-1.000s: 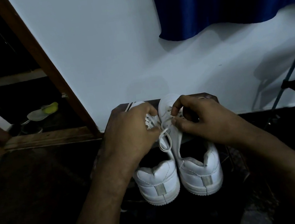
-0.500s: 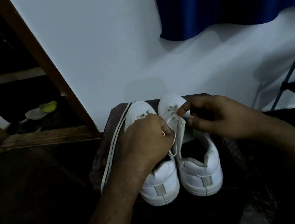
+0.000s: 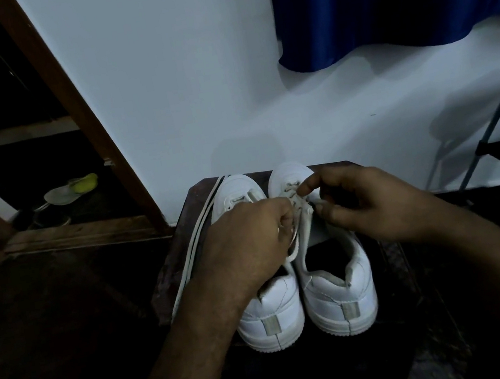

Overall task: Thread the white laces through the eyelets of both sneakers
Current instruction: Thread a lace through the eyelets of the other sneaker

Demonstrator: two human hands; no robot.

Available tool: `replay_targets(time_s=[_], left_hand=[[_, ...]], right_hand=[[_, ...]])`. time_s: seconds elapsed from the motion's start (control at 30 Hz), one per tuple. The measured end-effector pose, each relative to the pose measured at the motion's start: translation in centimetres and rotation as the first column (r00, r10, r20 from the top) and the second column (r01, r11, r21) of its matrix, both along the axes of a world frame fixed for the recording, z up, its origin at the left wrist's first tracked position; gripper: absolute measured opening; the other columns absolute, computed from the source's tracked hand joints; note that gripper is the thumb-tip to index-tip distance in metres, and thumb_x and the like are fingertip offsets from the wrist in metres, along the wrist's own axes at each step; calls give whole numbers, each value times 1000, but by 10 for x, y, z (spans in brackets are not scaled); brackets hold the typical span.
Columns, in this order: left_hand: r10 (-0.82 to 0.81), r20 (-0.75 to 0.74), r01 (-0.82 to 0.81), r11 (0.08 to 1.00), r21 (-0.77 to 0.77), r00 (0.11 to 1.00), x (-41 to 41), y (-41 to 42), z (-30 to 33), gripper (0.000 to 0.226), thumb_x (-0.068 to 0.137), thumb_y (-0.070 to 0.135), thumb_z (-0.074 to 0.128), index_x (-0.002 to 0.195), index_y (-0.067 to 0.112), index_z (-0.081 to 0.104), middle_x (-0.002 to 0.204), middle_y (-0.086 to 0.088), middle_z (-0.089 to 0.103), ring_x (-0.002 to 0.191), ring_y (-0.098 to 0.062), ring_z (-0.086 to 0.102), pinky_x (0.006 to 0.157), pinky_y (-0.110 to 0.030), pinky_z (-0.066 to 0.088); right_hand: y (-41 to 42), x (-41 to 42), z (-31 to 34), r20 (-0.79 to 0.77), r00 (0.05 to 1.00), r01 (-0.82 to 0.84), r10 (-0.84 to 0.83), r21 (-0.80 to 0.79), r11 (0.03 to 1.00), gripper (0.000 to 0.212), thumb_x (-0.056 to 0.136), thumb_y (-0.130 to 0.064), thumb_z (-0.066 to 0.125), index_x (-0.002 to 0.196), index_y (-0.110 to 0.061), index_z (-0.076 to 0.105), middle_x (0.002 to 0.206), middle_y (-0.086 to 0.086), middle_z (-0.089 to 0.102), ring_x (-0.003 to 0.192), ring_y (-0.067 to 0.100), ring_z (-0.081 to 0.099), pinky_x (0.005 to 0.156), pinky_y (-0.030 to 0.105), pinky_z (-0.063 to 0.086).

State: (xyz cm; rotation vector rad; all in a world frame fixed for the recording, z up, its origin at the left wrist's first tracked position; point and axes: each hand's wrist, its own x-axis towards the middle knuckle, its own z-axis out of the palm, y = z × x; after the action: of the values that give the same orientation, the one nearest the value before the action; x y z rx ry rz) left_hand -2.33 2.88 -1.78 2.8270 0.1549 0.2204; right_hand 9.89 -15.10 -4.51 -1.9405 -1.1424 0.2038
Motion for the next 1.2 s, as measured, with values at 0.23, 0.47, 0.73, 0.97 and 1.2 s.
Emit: replay_targets(time_s=[0.23, 0.47, 0.73, 0.97, 1.2], left_hand=[[103, 174, -41, 945, -325, 979, 7, 22, -2, 27, 90, 41, 71, 71, 31, 54, 69, 9, 60, 65, 2, 58, 62, -22, 48], [355, 289, -32, 678, -734, 889, 14, 18, 5, 39, 80, 62, 67, 80, 23, 68, 84, -1, 67, 69, -26, 66, 70, -49, 57], [282, 475, 34, 832, -553, 833, 8, 2, 8, 27, 84, 57, 60, 79, 30, 56, 95, 12, 54, 87, -16, 66, 74, -48, 56], [286, 507, 17, 859, -512, 813, 14, 10, -3, 28, 93, 53, 56, 84, 28, 51, 90, 6, 60, 82, -18, 65, 73, -49, 55], [417, 386, 166, 473, -865, 823, 12, 12, 9, 18, 95, 27, 67, 82, 23, 56, 78, -10, 66, 77, -24, 61, 76, -53, 54]], right_hand=[[5, -2, 0, 91, 993, 66, -70, 41, 997, 14, 98, -37, 61, 110, -33, 66, 78, -8, 66, 70, 7, 62, 68, 31, 52], [27, -23, 6, 60, 990, 112, -126, 202, 973, 26, 102, -40, 51, 103, -23, 71, 95, -5, 66, 93, 10, 64, 80, 24, 49], [44, -41, 8, -100, 994, 3, 33, 331, 944, 36, 98, -45, 53, 89, -12, 64, 87, 7, 57, 85, 21, 57, 79, 37, 46], [44, -48, 11, -33, 999, -3, 14, 332, 943, 24, 93, -40, 67, 95, -16, 67, 89, 1, 62, 88, 21, 62, 79, 40, 50], [41, -44, 16, -226, 972, 167, -62, 482, 860, 32, 99, -31, 60, 76, -9, 63, 75, 10, 58, 70, 16, 56, 67, 30, 40]])
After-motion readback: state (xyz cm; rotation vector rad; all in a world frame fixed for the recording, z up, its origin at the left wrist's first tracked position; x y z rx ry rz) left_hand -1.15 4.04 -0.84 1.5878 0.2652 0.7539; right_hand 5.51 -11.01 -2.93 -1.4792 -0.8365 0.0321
